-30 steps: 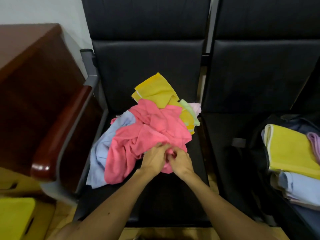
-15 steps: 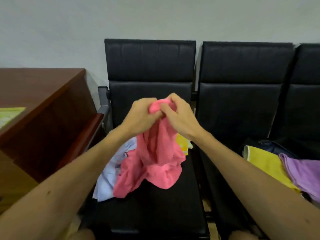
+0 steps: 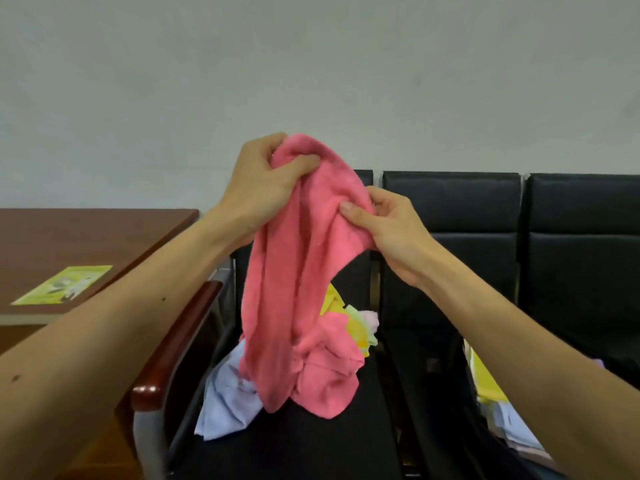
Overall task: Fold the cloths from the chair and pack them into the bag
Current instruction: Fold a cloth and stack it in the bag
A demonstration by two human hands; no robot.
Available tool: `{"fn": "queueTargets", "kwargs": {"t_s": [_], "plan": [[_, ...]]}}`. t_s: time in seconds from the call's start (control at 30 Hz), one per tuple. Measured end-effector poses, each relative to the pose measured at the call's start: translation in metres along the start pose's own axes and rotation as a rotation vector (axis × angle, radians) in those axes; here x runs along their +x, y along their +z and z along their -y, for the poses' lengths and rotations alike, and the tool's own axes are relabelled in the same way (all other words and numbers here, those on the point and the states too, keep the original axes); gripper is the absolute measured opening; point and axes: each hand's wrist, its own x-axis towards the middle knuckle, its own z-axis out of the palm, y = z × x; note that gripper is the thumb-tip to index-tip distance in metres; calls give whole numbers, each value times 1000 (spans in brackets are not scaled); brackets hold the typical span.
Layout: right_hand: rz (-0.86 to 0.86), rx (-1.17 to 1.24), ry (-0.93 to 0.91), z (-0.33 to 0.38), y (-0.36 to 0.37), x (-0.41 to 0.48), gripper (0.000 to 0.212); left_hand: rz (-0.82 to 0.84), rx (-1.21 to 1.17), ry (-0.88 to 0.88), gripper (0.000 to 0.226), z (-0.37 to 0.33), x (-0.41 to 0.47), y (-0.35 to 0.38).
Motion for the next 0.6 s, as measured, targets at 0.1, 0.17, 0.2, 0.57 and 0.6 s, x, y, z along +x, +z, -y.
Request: {"fn": "queueTargets", "kwargs": {"t_s": [0.1,0.17,0.2,0.57,0.6], "plan": [[-13,57,25,34,-2,-15,8,74,-15,-76,24,-22,-18,-11],[15,-6,29,53,0,-29,9,218,-36,-139,36,-40,-36,-14],[39,-76,23,60,3,-35,11,291,-51,-156,45,-47,-44,-12],[38,-326,-86,105,15,-67,45,574,80,-57,7,-90,-77,6],[-8,-307,-111,101,15,-72,49,550,120,-59,5,-87,-78,6]]}}
